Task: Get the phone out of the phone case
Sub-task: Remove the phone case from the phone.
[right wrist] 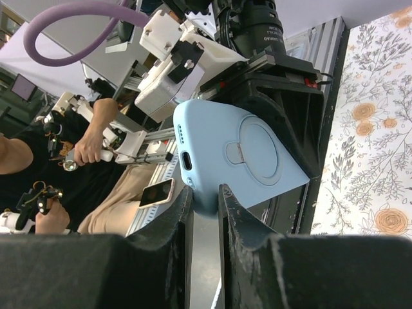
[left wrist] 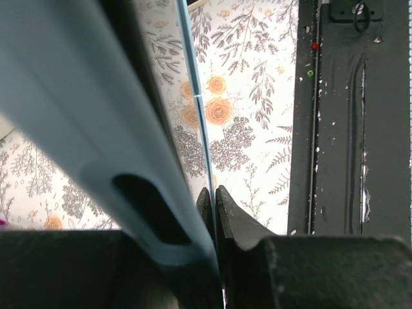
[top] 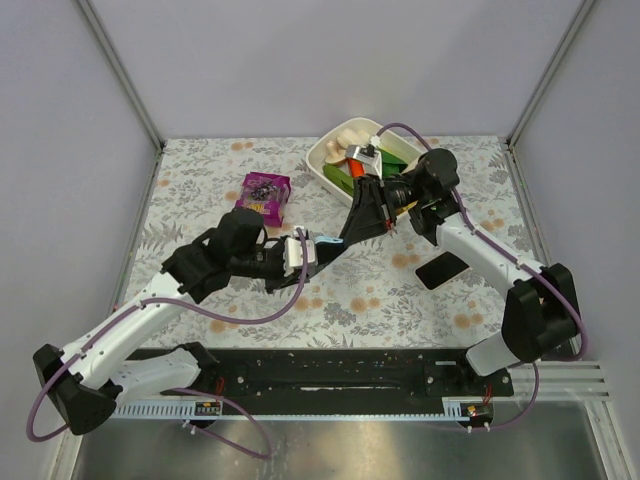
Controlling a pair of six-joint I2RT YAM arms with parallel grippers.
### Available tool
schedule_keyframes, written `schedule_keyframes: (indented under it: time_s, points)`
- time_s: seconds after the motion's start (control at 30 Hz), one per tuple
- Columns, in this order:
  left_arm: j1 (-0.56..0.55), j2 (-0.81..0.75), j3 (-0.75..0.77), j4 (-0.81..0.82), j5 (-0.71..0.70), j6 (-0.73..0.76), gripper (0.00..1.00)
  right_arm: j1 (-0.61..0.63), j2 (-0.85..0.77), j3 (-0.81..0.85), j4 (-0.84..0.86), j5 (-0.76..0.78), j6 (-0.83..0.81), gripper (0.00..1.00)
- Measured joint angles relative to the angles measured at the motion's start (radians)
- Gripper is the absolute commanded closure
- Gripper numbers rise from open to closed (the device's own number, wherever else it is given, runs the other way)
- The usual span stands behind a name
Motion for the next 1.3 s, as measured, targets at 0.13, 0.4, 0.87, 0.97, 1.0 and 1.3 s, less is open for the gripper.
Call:
schedule_keyframes:
  time_s: [0.13,0.4,0.87,0.97,1.0,1.3]
  points:
    - [-0.004,-0.003,0.001,-0.021,-0.039,0.0,1.0,0.001,0.032,0.001,0.042,0.0,0.047,1.0]
    - [-0.014,-0.021,0.001,-0.059,-0.098,0.0,1.0,0.011,0.09,0.014,0.159,0.0,0.159,1.0]
    - [-0.048,-0.045,0.001,-0.066,-0.1,0.044,1.0,0.04,0.122,0.05,0.453,0.002,0.453,1.0]
    - [-0.114,-0.031,0.001,-0.068,-0.012,0.122,1.0,0.049,0.146,0.06,0.468,0.025,0.452,1.0]
    - [-0.135,-0.03,0.001,-0.067,0.015,0.137,1.0,0.05,0.157,0.06,0.469,0.031,0.458,1.0]
    - [-0.122,-0.031,-0.007,-0.045,0.051,0.167,1.0,0.045,0.227,0.093,0.508,0.04,0.611,0.54]
